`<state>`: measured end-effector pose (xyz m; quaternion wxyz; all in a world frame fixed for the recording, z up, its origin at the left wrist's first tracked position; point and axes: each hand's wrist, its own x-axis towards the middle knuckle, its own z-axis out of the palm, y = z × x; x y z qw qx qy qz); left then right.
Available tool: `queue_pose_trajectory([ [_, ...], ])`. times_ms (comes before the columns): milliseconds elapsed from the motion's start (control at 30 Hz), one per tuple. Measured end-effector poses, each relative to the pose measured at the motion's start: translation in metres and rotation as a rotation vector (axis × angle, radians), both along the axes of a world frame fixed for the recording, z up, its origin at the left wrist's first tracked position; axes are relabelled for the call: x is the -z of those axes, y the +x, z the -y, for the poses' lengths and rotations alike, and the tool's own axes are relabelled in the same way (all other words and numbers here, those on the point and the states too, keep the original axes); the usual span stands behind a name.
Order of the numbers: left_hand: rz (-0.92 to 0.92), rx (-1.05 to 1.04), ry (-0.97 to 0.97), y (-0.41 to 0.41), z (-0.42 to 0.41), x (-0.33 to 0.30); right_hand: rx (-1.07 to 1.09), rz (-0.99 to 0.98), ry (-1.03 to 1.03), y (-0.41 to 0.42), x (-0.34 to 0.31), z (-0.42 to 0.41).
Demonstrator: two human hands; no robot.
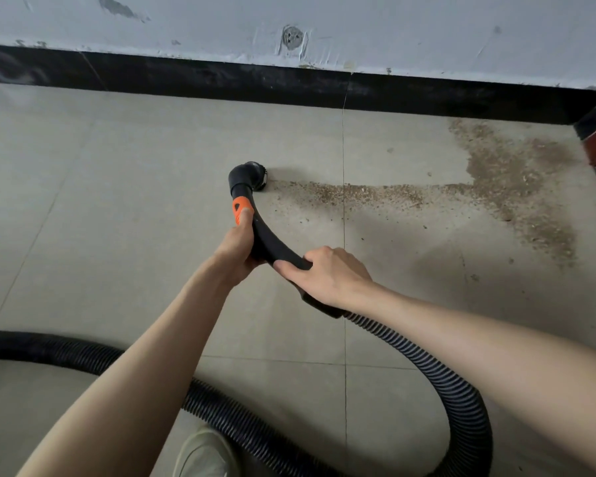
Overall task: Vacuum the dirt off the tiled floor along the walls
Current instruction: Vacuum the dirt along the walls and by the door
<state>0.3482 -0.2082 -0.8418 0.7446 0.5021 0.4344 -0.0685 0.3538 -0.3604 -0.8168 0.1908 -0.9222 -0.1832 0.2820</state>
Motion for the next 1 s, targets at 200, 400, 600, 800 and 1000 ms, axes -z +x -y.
queue_pose_trajectory([
  [200, -0.025, 0.034, -0.013, -0.014, 0.006, -0.002, 0.020, -0.089, 0.037, -0.014, -0.005, 0.009],
  [400, 0.002, 0.087, -0.128, -0.040, 0.029, 0.004, -0.001, -0.074, -0.021, -0.039, -0.009, 0.038],
  [600, 0.005, 0.039, -0.159, -0.052, 0.040, -0.002, -0.067, -0.130, -0.045, -0.041, -0.023, 0.047],
  [800, -0.007, 0.076, -0.166, -0.066, 0.042, -0.009, -0.237, -0.083, -0.111, -0.042, -0.039, 0.036],
  [1000, -0.036, 0.088, -0.211, -0.069, 0.041, -0.014, -0.263, -0.025, -0.132, -0.041, -0.038, 0.037],
])
